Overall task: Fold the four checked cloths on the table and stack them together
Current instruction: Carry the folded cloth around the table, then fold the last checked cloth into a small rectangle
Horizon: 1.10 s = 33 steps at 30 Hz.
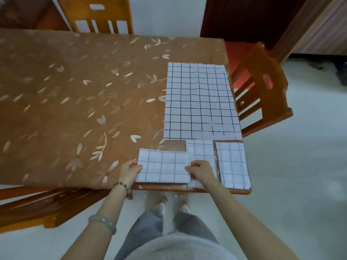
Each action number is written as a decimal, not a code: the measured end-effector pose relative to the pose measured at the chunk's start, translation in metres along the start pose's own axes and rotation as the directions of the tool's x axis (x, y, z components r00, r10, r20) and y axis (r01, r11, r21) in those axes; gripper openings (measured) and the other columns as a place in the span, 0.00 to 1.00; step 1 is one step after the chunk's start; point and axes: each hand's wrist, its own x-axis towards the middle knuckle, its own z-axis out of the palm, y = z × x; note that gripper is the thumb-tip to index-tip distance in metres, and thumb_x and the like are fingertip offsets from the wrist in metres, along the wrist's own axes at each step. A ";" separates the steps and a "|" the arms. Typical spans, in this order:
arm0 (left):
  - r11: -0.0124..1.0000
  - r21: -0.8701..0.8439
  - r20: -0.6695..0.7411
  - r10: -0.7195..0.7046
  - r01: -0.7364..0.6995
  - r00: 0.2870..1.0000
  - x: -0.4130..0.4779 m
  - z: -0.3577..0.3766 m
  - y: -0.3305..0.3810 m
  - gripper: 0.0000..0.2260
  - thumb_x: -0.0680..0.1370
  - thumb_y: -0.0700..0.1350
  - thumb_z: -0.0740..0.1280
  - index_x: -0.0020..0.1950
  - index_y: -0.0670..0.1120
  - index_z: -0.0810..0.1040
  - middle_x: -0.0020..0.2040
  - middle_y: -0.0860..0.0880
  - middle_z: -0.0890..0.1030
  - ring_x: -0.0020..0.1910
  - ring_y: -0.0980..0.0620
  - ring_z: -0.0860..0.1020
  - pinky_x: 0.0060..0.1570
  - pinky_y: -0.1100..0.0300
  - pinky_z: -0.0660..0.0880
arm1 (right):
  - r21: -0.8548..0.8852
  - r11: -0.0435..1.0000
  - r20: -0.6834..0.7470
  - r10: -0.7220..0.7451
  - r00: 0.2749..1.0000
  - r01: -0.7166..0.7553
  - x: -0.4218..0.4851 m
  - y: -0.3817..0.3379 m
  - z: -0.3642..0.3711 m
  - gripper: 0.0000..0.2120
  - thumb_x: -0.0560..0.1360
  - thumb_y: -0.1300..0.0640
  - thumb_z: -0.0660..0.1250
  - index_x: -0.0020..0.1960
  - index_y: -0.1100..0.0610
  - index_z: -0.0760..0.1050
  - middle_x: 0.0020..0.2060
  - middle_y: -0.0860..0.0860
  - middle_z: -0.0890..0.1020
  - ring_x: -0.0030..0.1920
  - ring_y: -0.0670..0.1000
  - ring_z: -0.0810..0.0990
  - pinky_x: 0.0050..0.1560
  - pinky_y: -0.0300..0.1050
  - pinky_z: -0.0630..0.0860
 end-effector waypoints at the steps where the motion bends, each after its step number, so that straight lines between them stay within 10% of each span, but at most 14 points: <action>1: 1.000 0.006 -0.002 -0.023 0.023 1.000 0.003 0.000 -0.006 0.06 0.75 0.35 0.66 0.51 0.38 0.79 0.51 0.42 0.80 0.44 0.49 0.73 0.39 0.68 0.67 | -0.042 0.999 0.001 0.001 1.000 0.000 0.003 0.002 0.006 0.19 0.67 0.64 0.71 0.25 0.55 0.63 0.26 0.55 0.64 0.30 0.50 0.65 0.34 0.42 0.66; 7: 0.997 0.053 -0.067 -0.053 0.057 0.996 0.016 -0.002 -0.012 0.11 0.77 0.38 0.66 0.58 0.37 0.79 0.53 0.43 0.78 0.47 0.51 0.71 0.30 0.70 0.63 | -0.173 0.983 -0.007 0.051 0.999 -0.051 0.012 -0.001 0.022 0.16 0.67 0.64 0.70 0.25 0.58 0.66 0.24 0.56 0.69 0.23 0.49 0.68 0.25 0.34 0.65; 19: 0.989 0.135 -0.128 -0.049 0.067 0.991 0.027 -0.013 -0.023 0.22 0.74 0.41 0.68 0.68 0.42 0.71 0.66 0.43 0.73 0.64 0.44 0.71 0.62 0.56 0.66 | -0.139 0.987 -0.054 0.070 0.996 -0.077 0.011 -0.004 0.024 0.06 0.69 0.64 0.69 0.43 0.55 0.78 0.39 0.57 0.84 0.40 0.56 0.83 0.47 0.51 0.82; 25: 0.971 0.043 -0.002 0.235 -0.234 0.972 0.022 -0.016 0.007 0.25 0.75 0.41 0.71 0.70 0.44 0.66 0.68 0.45 0.69 0.60 0.50 0.72 0.58 0.58 0.70 | 0.133 0.987 0.126 -0.105 0.986 0.088 -0.017 -0.032 0.005 0.19 0.71 0.61 0.73 0.61 0.56 0.75 0.48 0.53 0.82 0.47 0.50 0.82 0.54 0.47 0.79; 33: 0.848 -0.166 0.253 0.531 -0.504 0.809 -0.007 -0.023 0.101 0.34 0.72 0.43 0.73 0.74 0.50 0.59 0.71 0.52 0.66 0.66 0.57 0.67 0.63 0.62 0.65 | 0.189 0.919 -0.115 -0.331 0.937 0.347 -0.083 -0.087 -0.041 0.36 0.70 0.57 0.75 0.72 0.43 0.62 0.62 0.44 0.74 0.62 0.43 0.75 0.51 0.33 0.75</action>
